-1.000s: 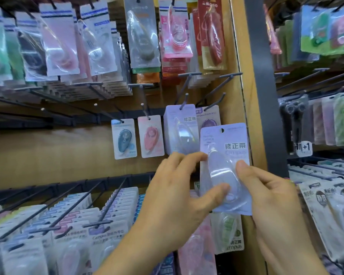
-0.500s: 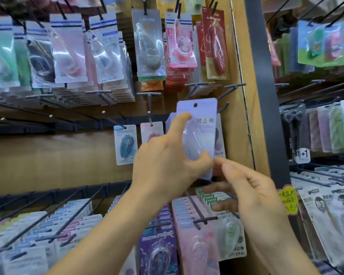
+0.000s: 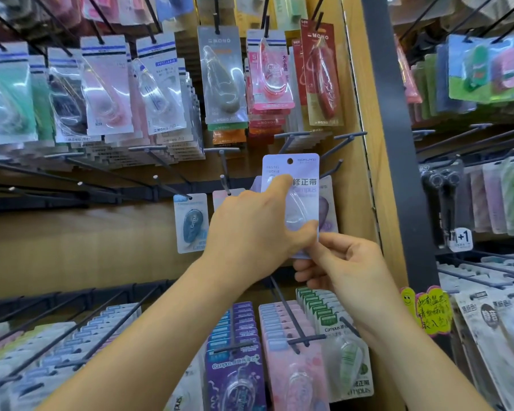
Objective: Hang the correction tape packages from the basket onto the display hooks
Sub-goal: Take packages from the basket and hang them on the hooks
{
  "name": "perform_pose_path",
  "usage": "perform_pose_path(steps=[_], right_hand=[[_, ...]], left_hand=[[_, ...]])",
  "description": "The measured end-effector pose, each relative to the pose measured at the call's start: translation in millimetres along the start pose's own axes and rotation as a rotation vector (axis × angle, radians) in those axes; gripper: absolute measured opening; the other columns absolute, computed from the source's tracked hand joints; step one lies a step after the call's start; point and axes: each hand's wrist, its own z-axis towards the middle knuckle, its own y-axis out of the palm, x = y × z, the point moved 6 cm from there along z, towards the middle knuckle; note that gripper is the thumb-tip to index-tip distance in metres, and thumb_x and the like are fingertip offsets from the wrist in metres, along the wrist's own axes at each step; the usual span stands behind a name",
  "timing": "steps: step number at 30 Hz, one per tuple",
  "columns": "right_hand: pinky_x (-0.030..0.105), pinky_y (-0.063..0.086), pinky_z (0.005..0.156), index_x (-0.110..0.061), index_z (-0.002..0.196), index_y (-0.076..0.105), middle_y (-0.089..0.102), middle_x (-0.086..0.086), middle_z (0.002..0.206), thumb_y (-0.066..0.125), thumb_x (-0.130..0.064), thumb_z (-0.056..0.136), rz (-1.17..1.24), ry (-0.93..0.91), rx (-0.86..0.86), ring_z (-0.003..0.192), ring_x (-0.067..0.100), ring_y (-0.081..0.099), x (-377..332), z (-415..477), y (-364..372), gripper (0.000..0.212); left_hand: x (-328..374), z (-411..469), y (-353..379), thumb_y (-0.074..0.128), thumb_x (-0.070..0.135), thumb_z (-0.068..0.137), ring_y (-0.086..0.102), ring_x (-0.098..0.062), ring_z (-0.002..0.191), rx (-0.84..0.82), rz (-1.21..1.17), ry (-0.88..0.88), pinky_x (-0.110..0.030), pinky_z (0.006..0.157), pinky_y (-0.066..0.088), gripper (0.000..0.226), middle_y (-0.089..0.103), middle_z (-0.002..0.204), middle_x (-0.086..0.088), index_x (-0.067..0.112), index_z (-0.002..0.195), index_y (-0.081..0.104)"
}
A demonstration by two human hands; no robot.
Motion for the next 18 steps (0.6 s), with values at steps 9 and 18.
perform_pose_path(steps=[9, 18], right_hand=[[0.017, 0.047, 0.047, 0.0, 0.113, 0.065, 0.069, 0.006, 0.061, 0.058, -0.009, 0.097, 0.005, 0.085, -0.019, 0.051, 0.011, 0.062, 12.3, 18.0, -7.0, 0.019], [0.029, 0.058, 0.071, -0.02, 0.137, 0.053, 0.071, -0.004, 0.066, 0.056, -0.009, 0.094, -0.378, -0.019, 0.008, 0.065, 0.006, 0.067, 12.0, 21.6, -4.3, 0.045]], left_hand=[[-41.8, -0.3, 14.7, 0.048, 0.026, 0.102, 0.06, -0.014, 0.067, -0.009, -0.476, -0.172, -0.033, 0.062, 0.051, 0.04, 0.063, 0.07, 0.002, 0.037, 0.14, 0.045], [-60.8, 16.3, 50.3, 0.05, 0.021, 0.102, 0.058, -0.012, 0.074, 0.013, -0.354, -0.279, -0.018, 0.064, 0.044, 0.042, 0.066, 0.087, 0.0, 0.028, 0.143, 0.048]])
